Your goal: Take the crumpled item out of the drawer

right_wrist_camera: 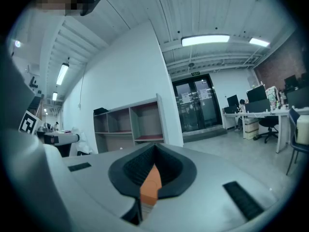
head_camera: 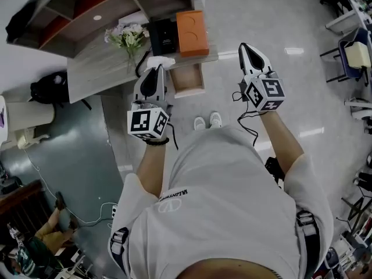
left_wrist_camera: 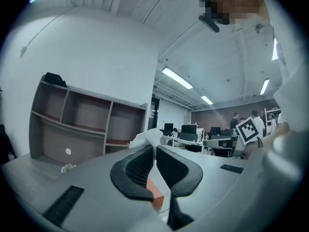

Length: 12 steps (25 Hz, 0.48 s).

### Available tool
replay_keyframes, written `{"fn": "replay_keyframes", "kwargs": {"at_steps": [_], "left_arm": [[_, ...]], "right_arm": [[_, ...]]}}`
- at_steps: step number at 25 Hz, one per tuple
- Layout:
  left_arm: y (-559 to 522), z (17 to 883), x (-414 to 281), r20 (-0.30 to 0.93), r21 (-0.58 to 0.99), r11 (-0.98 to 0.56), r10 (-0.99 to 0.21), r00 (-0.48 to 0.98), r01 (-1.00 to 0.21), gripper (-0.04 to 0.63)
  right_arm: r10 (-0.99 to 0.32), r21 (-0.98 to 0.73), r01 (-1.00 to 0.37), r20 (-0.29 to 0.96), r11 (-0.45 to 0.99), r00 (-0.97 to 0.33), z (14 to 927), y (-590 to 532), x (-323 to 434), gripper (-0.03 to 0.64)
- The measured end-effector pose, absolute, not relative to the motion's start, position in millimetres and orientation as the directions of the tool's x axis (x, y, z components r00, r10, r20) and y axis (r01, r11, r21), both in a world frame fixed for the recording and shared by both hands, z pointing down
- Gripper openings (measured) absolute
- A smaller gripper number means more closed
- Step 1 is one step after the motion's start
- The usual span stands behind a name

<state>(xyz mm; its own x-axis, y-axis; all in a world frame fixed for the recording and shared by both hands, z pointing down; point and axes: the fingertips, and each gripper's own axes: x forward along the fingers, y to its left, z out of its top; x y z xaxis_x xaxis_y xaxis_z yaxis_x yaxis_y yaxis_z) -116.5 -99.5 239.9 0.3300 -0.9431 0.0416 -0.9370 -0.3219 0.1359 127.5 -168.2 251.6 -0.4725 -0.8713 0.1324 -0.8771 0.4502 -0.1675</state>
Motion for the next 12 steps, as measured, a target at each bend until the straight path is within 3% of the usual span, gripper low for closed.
{"fn": "replay_keyframes", "kwargs": {"at_steps": [12], "left_arm": [[-83.8,153.2,-131.7,-0.155,0.051,-0.305,-0.943,0.294,-0.951,0.021]], "right_arm": [[-0.927,-0.131,-0.924,0.058,0.36,-0.369,191.2,-165.2,168.1,0.002]]}}
